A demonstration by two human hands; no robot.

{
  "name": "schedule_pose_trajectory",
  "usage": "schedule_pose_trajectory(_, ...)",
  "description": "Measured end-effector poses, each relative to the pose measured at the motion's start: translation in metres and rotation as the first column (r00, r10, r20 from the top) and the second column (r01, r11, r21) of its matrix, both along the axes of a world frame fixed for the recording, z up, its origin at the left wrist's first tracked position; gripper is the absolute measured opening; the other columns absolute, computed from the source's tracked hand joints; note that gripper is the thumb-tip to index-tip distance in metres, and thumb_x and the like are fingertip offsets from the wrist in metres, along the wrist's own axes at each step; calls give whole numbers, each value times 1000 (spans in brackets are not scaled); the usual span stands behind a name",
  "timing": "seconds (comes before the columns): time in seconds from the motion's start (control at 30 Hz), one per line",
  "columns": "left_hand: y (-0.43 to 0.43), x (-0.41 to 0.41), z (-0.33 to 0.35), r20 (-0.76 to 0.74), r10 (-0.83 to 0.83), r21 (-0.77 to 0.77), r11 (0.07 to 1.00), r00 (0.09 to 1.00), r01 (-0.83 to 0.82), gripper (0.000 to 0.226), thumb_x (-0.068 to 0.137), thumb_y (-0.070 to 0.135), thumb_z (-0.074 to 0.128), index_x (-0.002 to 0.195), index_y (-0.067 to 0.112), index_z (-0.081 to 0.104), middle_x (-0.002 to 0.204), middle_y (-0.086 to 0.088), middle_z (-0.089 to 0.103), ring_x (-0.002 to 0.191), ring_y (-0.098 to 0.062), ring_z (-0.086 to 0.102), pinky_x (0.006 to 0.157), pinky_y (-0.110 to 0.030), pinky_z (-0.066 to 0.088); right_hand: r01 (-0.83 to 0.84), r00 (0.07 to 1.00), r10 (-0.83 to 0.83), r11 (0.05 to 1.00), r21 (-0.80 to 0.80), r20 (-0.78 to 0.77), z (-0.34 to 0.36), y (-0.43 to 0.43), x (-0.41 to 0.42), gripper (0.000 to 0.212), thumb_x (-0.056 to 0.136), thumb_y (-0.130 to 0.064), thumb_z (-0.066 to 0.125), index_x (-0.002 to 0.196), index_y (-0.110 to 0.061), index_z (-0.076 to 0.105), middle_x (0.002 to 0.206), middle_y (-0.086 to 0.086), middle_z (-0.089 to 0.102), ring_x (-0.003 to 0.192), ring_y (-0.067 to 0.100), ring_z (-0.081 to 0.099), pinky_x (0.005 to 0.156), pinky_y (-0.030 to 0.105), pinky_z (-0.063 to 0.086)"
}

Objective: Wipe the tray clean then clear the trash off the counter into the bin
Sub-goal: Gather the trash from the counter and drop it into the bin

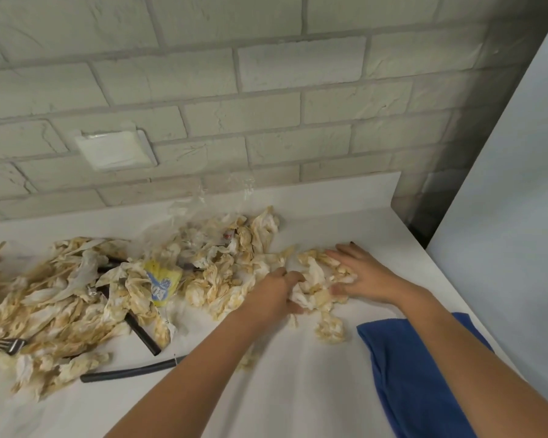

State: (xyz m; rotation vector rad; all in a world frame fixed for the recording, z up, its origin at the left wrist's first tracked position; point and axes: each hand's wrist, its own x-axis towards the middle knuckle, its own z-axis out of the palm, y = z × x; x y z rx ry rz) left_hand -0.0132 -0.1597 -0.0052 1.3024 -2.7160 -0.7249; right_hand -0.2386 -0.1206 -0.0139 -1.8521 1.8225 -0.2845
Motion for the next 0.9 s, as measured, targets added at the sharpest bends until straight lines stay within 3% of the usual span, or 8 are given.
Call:
schedule_pose_trajectory(0.1,-1,9,-4,-64,47,-80,995,997,-52,51,79,13,67,128,18,52,116,-8,51,100,-25,57,75,-24,43,2,1000,-2,996,-88,-10,-6,10,0,86,61,-72,65,137,-40,42,150,-4,28,141,19,16,114,32,16)
schedule_pose_trajectory(0.23,5,18,0,-292,210,-32,973,933,-229,34,78,13,68,111,11,62,104,-5,61,88,-18,60,65,-14,41,110,994,-98,951,-289,57,-19,13,2,29,84,-17,68,112,-22,68,123,0,55,119,19,44,90,19,29)
schedule_pose_trajectory(0.33,12,26,18,-449,380,126,923,809,-364,19,80,12,64,98,15,60,74,3,62,58,-8,54,46,-11,37,143,989,-127,948,-284,77,-18,10,-2,30,84,-3,61,112,-14,68,114,4,60,108,22,52,78,18,31)
schedule_pose_trajectory(0.43,19,30,34,-534,483,310,876,694,-371,13,82,7,59,86,19,58,62,3,56,46,-8,47,42,-17,37,243,957,-188,936,-256,219,-8,10,0,36,84,8,54,114,-9,64,109,8,59,98,18,55,72,9,36)
schedule_pose_trajectory(0.53,27,30,45,-598,602,497,797,529,-344,16,85,3,52,80,16,58,64,-2,54,43,-8,44,41,-20,35,329,915,-246,913,-241,320,0,11,3,34,84,10,50,109,-9,62,106,9,60,97,22,57,74,15,41)
schedule_pose_trajectory(0.63,28,38,54,-575,731,645,681,366,-348,26,87,3,47,98,23,59,73,-3,57,38,-5,39,40,-19,33,433,840,-337,889,-151,425,13,17,-3,30,87,6,48,109,-11,61,105,9,61,99,27,59,72,24,44)
schedule_pose_trajectory(0.8,27,46,51,-607,625,498,780,490,-379,36,83,0,46,93,27,68,88,10,65,54,-17,47,50,-24,37,324,906,-262,935,-144,333,33,42,10,30,91,-5,52,110,-25,64,108,3,56,96,19,57,75,25,45)
schedule_pose_trajectory(0.9,26,39,42,-450,464,166,883,763,-439,19,84,16,49,95,26,61,82,1,62,60,-12,52,53,-24,37,164,986,-158,978,-128,59,23,58,40,29,91,-23,53,119,-24,59,106,-4,47,98,16,52,83,25,41)
